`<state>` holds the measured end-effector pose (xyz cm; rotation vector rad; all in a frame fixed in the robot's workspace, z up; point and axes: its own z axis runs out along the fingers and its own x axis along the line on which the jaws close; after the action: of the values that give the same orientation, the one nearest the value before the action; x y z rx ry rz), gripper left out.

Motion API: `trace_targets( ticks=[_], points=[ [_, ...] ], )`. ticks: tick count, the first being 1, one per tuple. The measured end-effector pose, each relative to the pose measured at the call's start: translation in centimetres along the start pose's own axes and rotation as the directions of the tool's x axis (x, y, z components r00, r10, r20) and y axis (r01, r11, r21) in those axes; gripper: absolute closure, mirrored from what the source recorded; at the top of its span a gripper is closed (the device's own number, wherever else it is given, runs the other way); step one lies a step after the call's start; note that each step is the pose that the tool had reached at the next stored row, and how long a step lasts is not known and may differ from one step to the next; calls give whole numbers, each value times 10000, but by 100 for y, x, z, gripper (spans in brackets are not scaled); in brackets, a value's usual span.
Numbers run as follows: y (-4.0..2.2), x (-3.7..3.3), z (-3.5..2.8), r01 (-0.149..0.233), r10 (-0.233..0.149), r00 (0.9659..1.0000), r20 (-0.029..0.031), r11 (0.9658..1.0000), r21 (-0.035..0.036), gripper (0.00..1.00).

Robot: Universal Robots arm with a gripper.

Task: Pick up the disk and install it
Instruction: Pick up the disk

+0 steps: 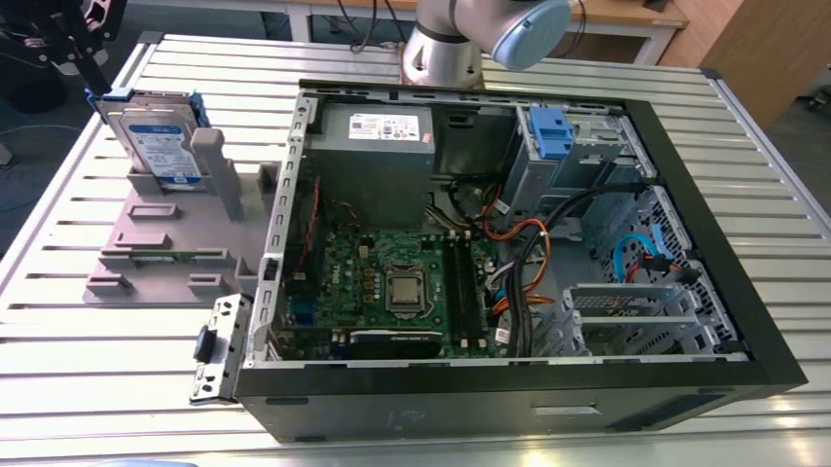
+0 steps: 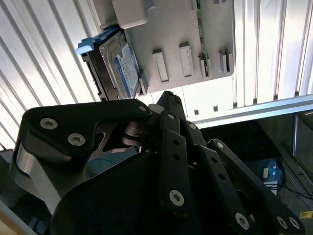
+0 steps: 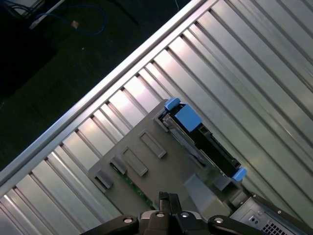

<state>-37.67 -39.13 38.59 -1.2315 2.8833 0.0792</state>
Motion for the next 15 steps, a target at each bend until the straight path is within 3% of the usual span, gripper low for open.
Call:
trace_targets(
  ticks=[15],
  points=[
    [0,0,0,161,-161,9999,-7,9999,-4,89]
  ],
)
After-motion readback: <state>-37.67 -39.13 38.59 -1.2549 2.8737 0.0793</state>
